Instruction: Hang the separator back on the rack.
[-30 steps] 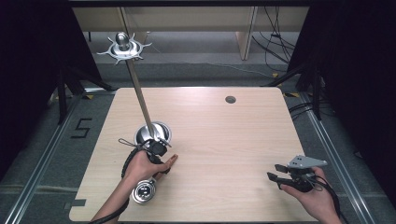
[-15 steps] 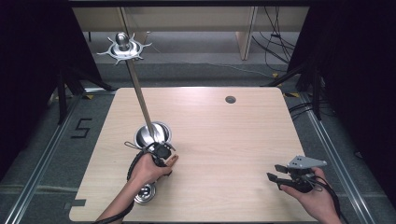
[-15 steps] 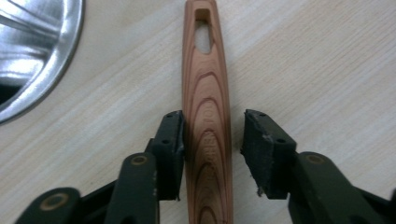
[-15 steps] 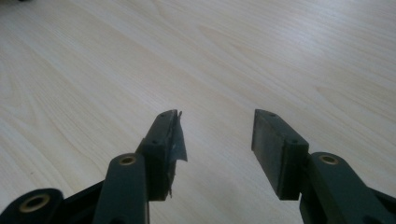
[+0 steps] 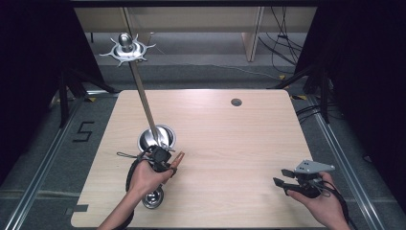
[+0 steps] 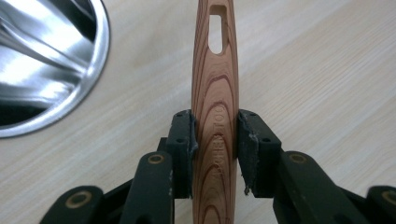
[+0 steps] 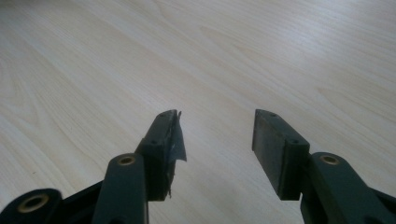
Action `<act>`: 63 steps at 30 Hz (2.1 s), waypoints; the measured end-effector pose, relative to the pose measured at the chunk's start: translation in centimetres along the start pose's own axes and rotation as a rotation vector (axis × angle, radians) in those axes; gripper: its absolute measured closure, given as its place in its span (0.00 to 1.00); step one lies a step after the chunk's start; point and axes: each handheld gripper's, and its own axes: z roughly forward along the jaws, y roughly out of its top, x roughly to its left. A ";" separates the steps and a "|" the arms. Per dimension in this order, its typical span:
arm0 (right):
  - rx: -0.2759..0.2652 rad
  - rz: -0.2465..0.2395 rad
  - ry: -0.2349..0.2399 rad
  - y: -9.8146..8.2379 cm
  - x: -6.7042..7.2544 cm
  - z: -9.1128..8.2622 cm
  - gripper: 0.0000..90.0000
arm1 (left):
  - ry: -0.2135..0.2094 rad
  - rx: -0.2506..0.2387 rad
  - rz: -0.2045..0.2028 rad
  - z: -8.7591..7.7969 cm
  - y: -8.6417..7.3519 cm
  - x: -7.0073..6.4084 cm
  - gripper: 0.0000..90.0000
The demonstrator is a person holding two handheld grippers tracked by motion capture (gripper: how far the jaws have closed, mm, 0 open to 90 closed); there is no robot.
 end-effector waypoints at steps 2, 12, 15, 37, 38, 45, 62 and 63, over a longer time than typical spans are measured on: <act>-0.001 0.000 -0.001 0.0 0.0 0.0 0.57 | -0.003 -0.034 0.011 -0.7 -0.3 0.1 0.75; 0.000 -0.008 0.000 0.0 0.0 0.0 0.57 | 0.016 -0.299 -0.028 -4.1 -2.3 0.2 0.75; 0.004 0.001 0.005 0.1 0.1 0.0 0.57 | 0.041 -0.327 -0.003 -5.2 -2.8 0.7 0.75; -0.012 0.011 0.003 0.2 0.3 -0.2 0.57 | 0.230 -0.729 -0.124 -9.4 -2.9 0.4 0.75; -0.014 0.007 -0.001 0.2 0.3 -0.2 0.57 | 0.231 -0.731 -0.125 -9.5 -2.9 0.4 0.75; -0.018 0.005 -0.005 0.2 0.3 -0.2 0.57 | 0.257 -0.755 -0.110 -10.1 -2.9 0.3 0.75; -0.015 0.010 -0.003 0.2 0.4 -0.2 0.56 | 0.272 -0.785 -0.107 -11.3 -2.6 0.3 0.75; -0.021 -0.011 -0.005 0.2 0.2 -0.2 0.56 | 0.271 -0.789 -0.109 -11.3 -2.6 0.3 0.75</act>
